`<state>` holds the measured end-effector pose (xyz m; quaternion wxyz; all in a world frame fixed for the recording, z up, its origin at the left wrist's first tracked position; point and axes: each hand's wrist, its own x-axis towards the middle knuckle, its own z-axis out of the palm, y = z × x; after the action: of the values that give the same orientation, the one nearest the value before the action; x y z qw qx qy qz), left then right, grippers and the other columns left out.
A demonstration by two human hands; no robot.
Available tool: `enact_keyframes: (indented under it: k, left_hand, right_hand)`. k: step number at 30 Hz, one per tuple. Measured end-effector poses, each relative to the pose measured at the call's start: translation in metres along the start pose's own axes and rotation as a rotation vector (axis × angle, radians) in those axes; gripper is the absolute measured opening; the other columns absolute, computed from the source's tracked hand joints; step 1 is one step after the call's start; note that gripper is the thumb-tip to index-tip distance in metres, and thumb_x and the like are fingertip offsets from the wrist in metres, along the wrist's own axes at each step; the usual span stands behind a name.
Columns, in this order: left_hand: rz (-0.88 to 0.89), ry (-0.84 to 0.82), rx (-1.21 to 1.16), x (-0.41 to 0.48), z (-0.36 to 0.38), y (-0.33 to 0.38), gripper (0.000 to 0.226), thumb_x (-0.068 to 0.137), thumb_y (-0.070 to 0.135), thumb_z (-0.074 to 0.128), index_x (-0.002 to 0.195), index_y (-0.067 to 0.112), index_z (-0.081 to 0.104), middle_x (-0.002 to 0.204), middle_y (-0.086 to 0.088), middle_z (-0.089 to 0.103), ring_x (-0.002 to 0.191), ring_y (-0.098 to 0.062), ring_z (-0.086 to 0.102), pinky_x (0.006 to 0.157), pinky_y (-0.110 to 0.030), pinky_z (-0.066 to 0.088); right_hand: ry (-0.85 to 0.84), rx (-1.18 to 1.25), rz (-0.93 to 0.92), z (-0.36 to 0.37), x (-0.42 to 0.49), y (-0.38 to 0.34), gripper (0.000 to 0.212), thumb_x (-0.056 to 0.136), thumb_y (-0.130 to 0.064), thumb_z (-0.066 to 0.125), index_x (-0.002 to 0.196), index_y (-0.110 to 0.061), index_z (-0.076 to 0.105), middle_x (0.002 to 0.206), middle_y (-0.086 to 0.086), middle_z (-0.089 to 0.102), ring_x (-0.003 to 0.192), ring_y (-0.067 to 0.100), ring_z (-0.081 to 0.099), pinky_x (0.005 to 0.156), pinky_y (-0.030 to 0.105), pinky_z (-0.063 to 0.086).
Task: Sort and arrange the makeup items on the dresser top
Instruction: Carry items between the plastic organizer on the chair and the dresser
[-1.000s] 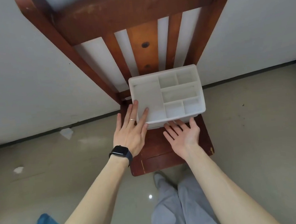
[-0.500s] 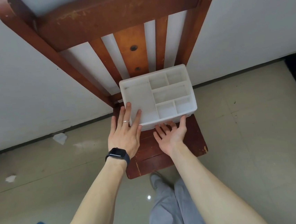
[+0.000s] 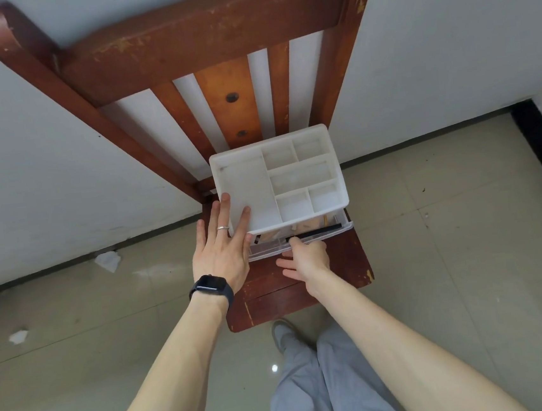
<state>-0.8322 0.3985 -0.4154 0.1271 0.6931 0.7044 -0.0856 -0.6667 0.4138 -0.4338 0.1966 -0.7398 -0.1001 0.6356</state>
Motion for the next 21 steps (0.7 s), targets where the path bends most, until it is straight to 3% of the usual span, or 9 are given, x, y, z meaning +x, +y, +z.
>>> enact_keyframes:
  k: [6, 13, 17, 21]
  left_hand:
    - [-0.005, -0.007, 0.011, 0.0, -0.001, 0.001, 0.056, 0.107, 0.042, 0.021, 0.157, 0.036, -0.002, 0.15, 0.003, -0.048, 0.151, -0.025, -0.018, 0.117, -0.044, -0.015]
    - [-0.01, -0.007, 0.01, -0.002, 0.0, 0.004, 0.056, 0.106, 0.044, 0.019, 0.157, 0.035, -0.002, 0.148, 0.004, -0.05, 0.151, -0.026, -0.016, 0.117, -0.044, -0.014]
    - [-0.015, -0.003, 0.013, -0.002, 0.0, 0.004, 0.056, 0.106, 0.044, 0.018, 0.157, 0.035, -0.001, 0.148, 0.004, -0.05, 0.152, -0.026, -0.015, 0.117, -0.044, -0.014]
    - [-0.015, 0.008, 0.019, -0.001, 0.0, 0.003, 0.056, 0.106, 0.044, 0.02, 0.157, 0.035, 0.001, 0.147, 0.005, -0.05, 0.152, -0.026, -0.014, 0.117, -0.045, -0.014]
  right_hand:
    - [-0.042, 0.159, 0.033, -0.02, -0.015, 0.019, 0.031, 0.104, -0.009, 0.048, 0.128, -0.016, 0.03, 0.102, 0.019, 0.063, 0.076, 0.027, 0.077, 0.069, 0.038, 0.063]
    - [-0.048, 0.174, 0.052, -0.034, -0.021, 0.054, 0.041, 0.105, -0.009, 0.047, 0.141, -0.012, 0.028, 0.08, 0.011, 0.07, 0.072, 0.024, 0.077, 0.081, 0.041, 0.062]
    - [-0.019, 0.194, 0.057, -0.03, -0.02, 0.053, 0.038, 0.105, -0.007, 0.046, 0.138, -0.012, 0.03, 0.084, 0.014, 0.067, 0.07, 0.024, 0.077, 0.082, 0.044, 0.062]
    - [0.031, 0.169, 0.064, -0.029, -0.022, 0.052, 0.024, 0.104, -0.007, 0.045, 0.124, -0.013, 0.033, 0.071, 0.011, 0.067, 0.064, 0.024, 0.076, 0.065, 0.036, 0.063]
